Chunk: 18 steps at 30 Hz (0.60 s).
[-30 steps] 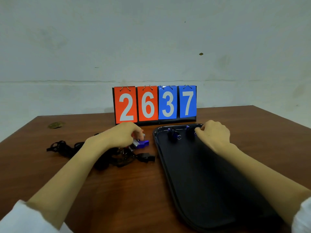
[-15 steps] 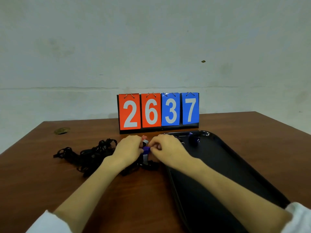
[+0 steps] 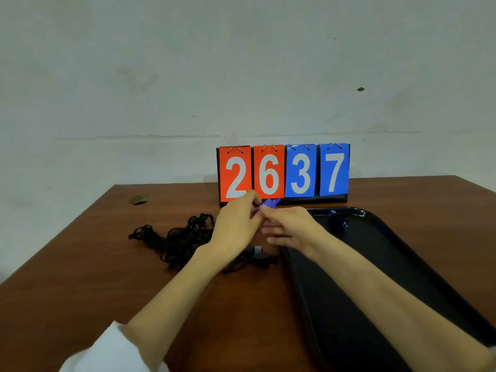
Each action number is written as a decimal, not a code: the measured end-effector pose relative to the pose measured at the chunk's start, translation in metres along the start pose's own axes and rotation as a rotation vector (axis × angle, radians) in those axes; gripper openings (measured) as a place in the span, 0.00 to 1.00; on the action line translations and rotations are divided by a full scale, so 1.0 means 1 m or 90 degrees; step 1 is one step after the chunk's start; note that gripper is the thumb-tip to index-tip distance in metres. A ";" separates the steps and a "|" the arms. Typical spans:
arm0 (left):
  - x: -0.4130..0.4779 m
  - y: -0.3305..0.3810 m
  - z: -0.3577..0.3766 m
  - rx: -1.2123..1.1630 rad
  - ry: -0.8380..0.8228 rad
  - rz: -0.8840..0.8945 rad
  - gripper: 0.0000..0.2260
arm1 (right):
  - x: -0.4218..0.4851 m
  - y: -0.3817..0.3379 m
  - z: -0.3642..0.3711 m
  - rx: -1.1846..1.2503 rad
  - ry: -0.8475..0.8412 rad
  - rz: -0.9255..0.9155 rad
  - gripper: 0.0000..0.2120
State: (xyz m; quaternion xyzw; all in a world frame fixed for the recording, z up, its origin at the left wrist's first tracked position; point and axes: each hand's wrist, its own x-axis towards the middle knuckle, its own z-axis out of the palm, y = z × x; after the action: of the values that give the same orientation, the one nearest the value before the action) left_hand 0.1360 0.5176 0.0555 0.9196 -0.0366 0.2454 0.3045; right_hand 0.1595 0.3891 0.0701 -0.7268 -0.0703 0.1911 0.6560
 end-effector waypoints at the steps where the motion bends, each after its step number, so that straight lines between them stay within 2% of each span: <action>1: -0.003 0.006 0.000 -0.012 0.017 0.004 0.05 | -0.002 -0.002 0.000 0.070 -0.004 0.023 0.14; 3: -0.007 0.014 0.000 -0.043 0.040 0.015 0.07 | -0.003 -0.003 -0.001 0.237 -0.027 0.088 0.13; 5: -0.013 0.021 0.001 -0.057 0.021 0.013 0.13 | -0.005 -0.002 -0.004 0.386 -0.047 0.140 0.14; 8: -0.021 0.023 0.005 -0.028 -0.014 -0.019 0.23 | -0.003 -0.004 -0.014 0.456 -0.005 0.085 0.14; 10: -0.024 0.019 0.003 -0.033 -0.006 -0.079 0.21 | -0.005 -0.011 -0.028 0.521 -0.011 0.031 0.12; 12: -0.024 0.013 -0.006 -0.072 0.002 -0.163 0.11 | -0.010 -0.019 -0.049 0.564 -0.025 0.003 0.08; 14: -0.020 0.003 -0.018 -0.178 0.037 -0.263 0.05 | -0.016 -0.024 -0.072 0.482 -0.034 -0.028 0.09; 16: -0.018 -0.003 -0.028 -0.313 0.088 -0.355 0.06 | -0.023 -0.025 -0.090 0.278 -0.017 -0.073 0.10; 18: -0.018 -0.004 -0.034 -0.385 0.075 -0.388 0.07 | -0.027 -0.024 -0.099 0.071 0.020 -0.114 0.09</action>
State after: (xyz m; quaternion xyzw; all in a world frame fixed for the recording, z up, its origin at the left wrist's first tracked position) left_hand 0.1071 0.5392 0.0682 0.7420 0.1840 0.1743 0.6206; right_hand 0.1747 0.2908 0.1055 -0.6825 -0.1142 0.1239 0.7112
